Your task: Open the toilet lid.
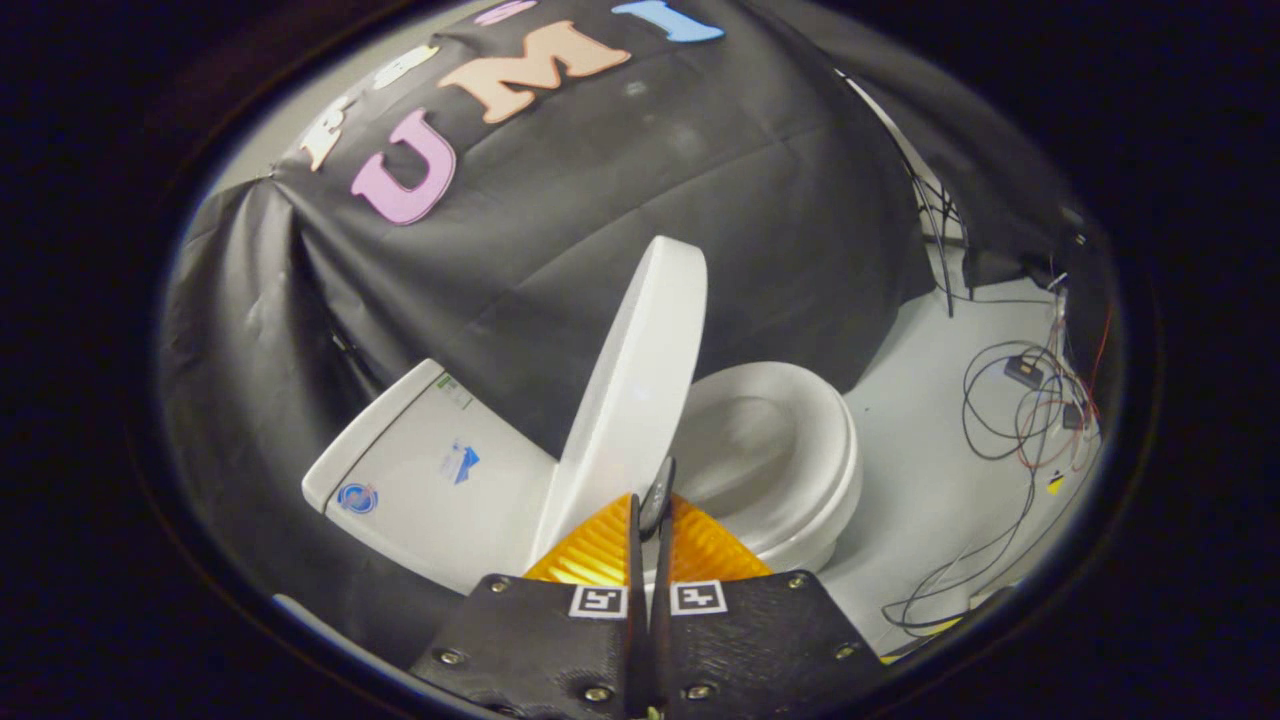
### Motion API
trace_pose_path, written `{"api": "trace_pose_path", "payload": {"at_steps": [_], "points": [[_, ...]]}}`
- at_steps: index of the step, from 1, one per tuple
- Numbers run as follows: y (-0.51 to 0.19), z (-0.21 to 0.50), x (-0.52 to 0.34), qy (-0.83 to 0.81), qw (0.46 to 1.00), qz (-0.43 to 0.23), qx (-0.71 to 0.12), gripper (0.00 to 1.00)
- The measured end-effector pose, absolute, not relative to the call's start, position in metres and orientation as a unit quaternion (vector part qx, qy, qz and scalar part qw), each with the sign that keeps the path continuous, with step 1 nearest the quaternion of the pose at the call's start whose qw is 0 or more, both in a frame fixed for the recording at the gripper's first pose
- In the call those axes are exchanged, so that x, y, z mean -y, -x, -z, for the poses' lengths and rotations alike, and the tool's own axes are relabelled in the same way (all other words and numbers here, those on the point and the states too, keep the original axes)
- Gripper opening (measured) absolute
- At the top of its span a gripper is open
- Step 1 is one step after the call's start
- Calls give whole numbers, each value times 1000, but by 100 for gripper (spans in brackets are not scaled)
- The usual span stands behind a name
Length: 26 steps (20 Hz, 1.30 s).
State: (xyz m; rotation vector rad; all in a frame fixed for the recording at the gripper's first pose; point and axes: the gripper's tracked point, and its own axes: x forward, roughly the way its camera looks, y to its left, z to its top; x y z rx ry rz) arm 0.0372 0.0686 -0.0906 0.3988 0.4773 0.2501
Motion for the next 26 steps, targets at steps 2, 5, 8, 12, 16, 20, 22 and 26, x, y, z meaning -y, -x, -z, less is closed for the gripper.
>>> {"api": "trace_pose_path", "payload": {"at_steps": [2, 5, 8, 12, 16, 20, 22, 26], "points": [[-38, 87, -70, -189, 946, -128, -230, 1], [-35, 83, -76, -173, 950, -131, -225, 1], [-35, 79, -78, -171, 951, -133, -221, 1], [-33, 68, -85, -147, 956, -140, -210, 2], [-31, 56, -105, -109, 963, -148, -196, 2], [-29, 48, -110, -96, 966, -153, -185, 1], [-29, 46, -116, -96, 966, -157, -182, 2], [-30, 38, -131, -92, 966, -166, -174, 2]]}}
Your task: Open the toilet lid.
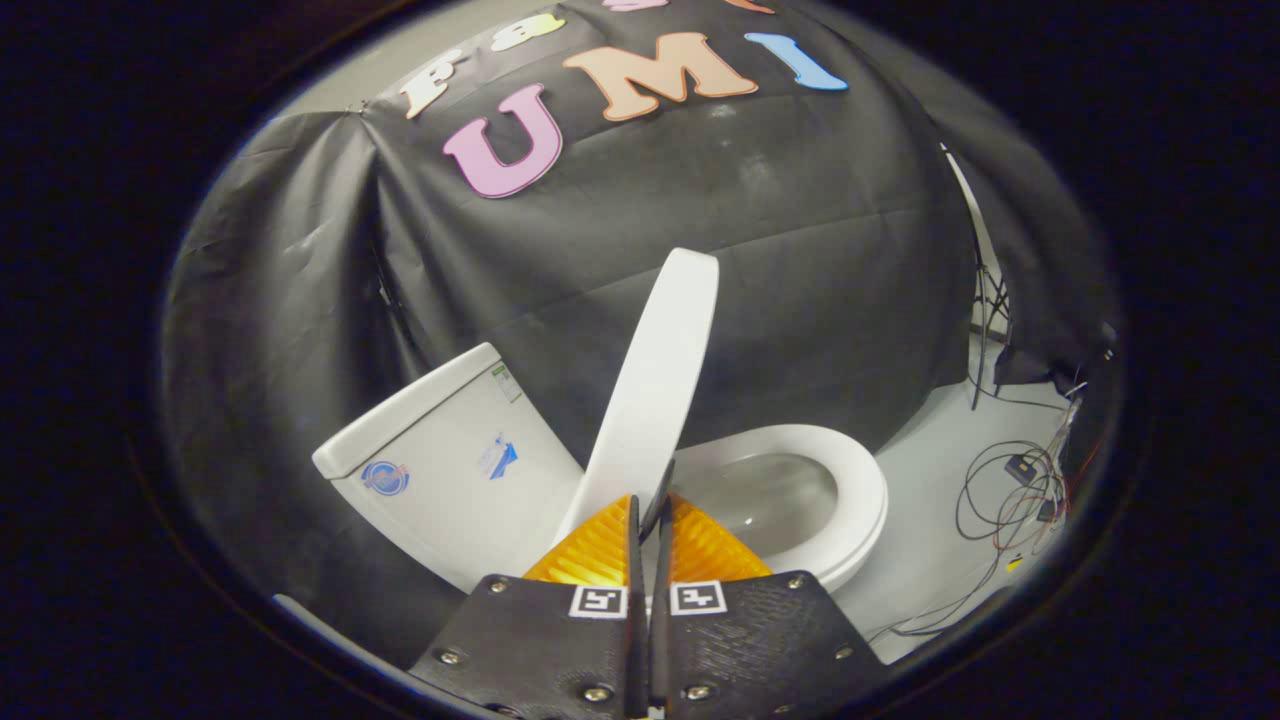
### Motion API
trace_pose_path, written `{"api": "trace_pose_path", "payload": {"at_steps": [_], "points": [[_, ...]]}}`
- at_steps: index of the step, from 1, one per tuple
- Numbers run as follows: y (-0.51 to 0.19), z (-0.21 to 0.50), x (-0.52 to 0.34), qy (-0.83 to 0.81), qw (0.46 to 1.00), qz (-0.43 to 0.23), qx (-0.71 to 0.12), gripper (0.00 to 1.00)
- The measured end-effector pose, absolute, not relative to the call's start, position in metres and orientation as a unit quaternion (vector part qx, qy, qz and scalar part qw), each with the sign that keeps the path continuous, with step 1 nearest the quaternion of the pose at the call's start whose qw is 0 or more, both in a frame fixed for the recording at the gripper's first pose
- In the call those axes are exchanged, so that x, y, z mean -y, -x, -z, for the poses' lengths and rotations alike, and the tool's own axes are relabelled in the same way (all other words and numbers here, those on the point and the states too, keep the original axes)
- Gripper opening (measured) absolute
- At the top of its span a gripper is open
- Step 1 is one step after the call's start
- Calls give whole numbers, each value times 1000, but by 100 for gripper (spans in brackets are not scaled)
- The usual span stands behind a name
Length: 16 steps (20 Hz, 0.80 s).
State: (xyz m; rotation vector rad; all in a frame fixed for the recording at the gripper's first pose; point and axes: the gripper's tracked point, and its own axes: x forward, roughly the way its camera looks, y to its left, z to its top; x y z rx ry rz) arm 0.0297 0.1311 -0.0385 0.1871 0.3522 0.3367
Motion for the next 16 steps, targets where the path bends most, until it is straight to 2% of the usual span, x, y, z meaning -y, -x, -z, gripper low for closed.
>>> {"api": "trace_pose_path", "payload": {"at_steps": [16], "points": [[-27, 17, -191, -43, 972, -195, -122, 2]]}}
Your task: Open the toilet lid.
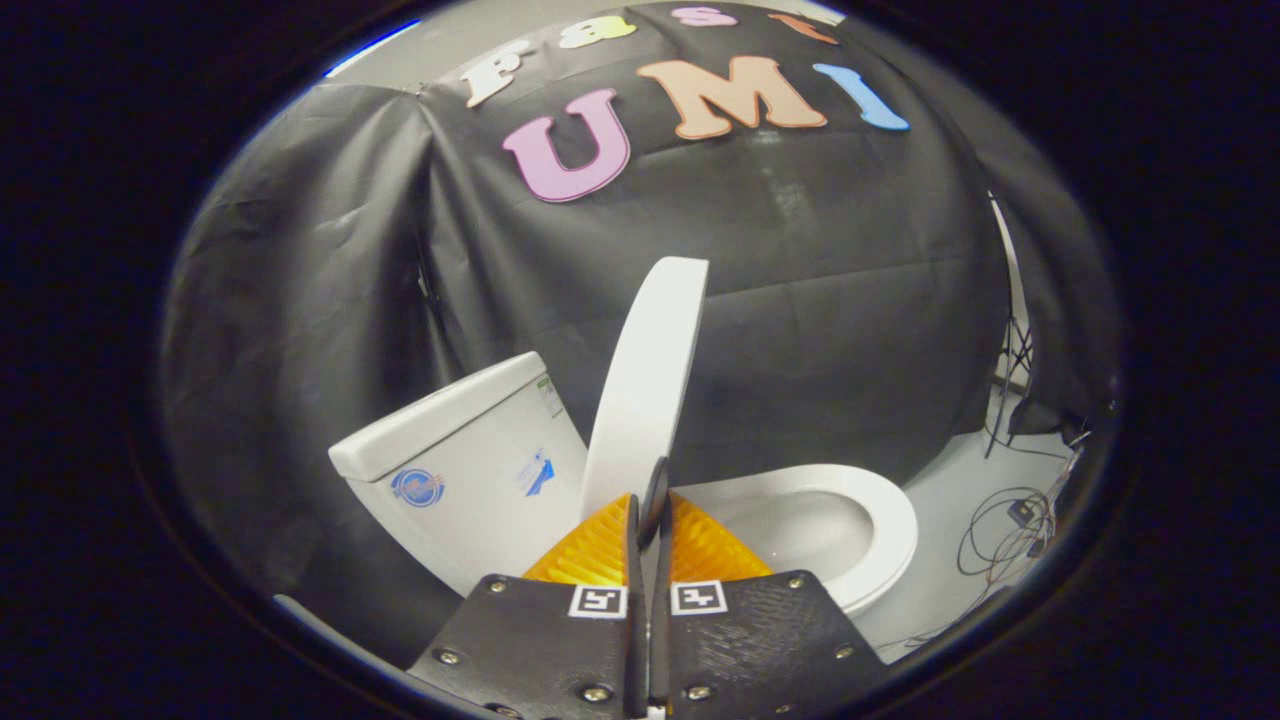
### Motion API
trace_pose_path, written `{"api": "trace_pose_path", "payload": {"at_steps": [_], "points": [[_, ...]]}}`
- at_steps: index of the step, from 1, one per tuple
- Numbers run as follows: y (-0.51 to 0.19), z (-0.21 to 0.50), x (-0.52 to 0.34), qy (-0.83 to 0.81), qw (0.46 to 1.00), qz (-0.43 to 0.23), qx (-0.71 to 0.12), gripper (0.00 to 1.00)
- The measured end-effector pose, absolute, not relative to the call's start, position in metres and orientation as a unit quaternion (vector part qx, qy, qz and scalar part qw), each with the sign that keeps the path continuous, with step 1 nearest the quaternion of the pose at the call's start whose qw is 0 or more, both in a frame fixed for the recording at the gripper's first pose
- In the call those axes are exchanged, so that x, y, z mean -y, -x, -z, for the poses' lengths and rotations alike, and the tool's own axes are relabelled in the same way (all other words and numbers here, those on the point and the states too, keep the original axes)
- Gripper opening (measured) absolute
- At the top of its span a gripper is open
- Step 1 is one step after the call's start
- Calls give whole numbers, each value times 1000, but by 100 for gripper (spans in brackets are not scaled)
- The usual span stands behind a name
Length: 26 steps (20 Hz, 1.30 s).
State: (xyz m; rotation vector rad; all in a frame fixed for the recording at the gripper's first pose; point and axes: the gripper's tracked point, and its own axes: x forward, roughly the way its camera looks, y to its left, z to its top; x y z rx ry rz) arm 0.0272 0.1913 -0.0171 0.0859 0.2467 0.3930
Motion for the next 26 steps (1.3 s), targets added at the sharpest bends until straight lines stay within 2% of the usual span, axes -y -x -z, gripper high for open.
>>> {"api": "trace_pose_path", "payload": {"at_steps": [26], "points": [[-8, 5, -287, 36, 968, -243, -42, 2]]}}
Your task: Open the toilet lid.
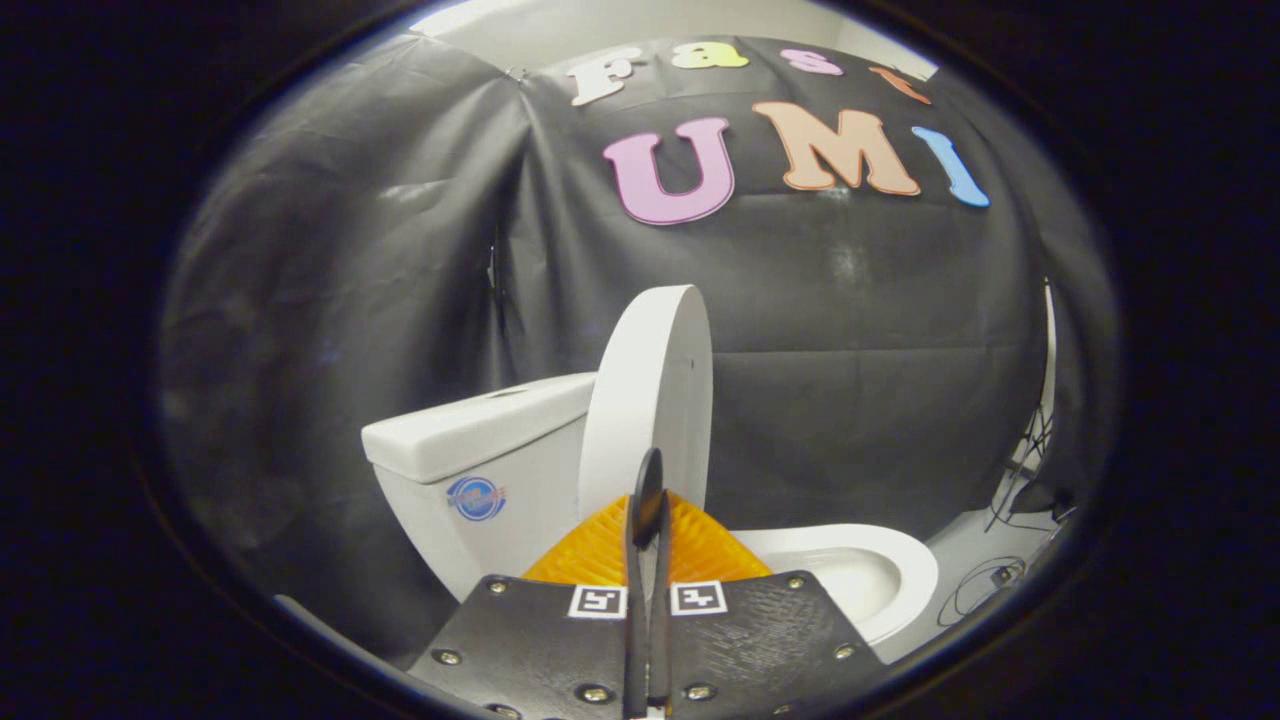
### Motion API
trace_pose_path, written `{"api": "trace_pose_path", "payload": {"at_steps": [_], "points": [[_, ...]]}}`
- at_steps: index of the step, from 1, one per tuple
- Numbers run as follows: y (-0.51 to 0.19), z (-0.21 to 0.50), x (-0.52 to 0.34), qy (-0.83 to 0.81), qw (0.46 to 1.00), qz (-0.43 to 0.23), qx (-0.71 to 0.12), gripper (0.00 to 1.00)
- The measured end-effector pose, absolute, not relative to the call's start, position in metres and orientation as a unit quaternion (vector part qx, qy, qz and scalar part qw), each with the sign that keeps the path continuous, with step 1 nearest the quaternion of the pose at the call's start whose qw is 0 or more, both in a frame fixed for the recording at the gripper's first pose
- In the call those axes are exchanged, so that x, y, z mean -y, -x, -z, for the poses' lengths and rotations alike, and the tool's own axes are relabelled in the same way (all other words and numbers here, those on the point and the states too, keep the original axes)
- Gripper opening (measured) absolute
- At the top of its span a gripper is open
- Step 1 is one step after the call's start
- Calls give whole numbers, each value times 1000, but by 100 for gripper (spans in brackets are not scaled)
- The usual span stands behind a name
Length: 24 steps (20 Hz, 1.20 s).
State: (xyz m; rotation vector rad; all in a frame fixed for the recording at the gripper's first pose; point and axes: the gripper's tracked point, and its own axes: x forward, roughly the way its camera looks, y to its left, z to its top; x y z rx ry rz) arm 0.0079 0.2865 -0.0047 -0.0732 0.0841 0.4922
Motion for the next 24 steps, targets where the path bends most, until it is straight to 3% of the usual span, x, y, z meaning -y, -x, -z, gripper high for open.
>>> {"api": "trace_pose_path", "payload": {"at_steps": [24], "points": [[8, 10, -383, 144, 945, -293, 4, 4]]}}
